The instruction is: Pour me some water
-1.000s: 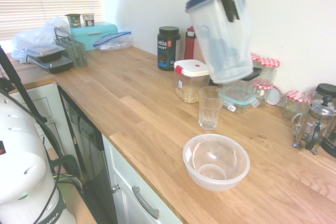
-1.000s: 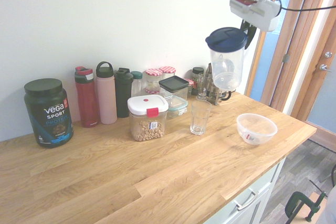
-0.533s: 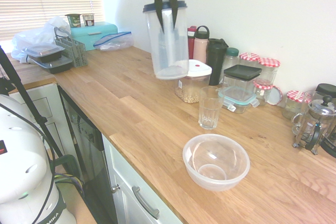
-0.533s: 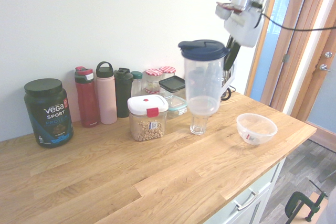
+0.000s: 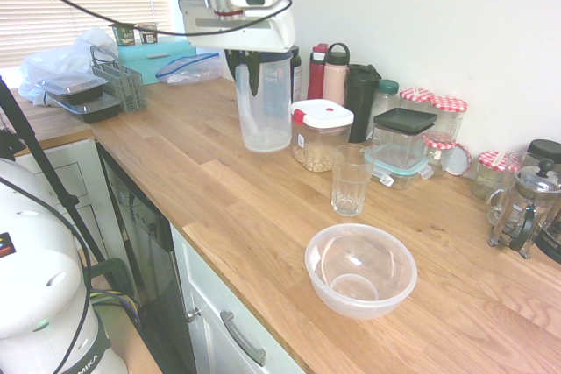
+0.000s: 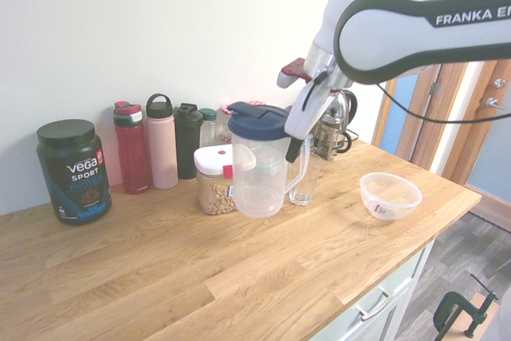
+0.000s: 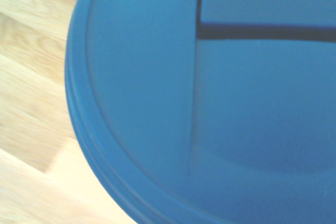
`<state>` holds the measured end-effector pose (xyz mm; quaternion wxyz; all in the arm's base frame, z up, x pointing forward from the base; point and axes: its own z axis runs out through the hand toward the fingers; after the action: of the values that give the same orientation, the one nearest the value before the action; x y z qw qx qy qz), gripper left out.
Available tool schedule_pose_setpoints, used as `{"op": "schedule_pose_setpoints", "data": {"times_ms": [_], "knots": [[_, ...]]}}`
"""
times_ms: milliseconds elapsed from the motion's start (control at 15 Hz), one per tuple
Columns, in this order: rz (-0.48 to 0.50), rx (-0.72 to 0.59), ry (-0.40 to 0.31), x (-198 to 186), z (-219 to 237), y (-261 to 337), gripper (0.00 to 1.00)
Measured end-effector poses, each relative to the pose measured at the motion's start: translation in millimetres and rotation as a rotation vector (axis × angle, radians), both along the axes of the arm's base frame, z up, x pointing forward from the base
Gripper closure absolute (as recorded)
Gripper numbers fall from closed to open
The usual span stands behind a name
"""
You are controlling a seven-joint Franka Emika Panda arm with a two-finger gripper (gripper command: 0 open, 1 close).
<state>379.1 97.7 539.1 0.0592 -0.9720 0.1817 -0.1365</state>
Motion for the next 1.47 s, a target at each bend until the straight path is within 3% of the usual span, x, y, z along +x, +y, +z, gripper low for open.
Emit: {"op": "schedule_pose_setpoints", "data": {"times_ms": [533, 1267, 1333, 1467], "knots": [[0.050, 0.017, 0.035, -15.7, -40.8, 55.2, 1.00], [0.062, 0.022, 0.064, -8.1, -74.9, 74.6, 1.00], [0.060, 0.022, 0.067, -9.4, -77.0, 75.6, 0.00], [0.061, 0.022, 0.071, -10.9, -78.9, 77.2, 0.00]]}}
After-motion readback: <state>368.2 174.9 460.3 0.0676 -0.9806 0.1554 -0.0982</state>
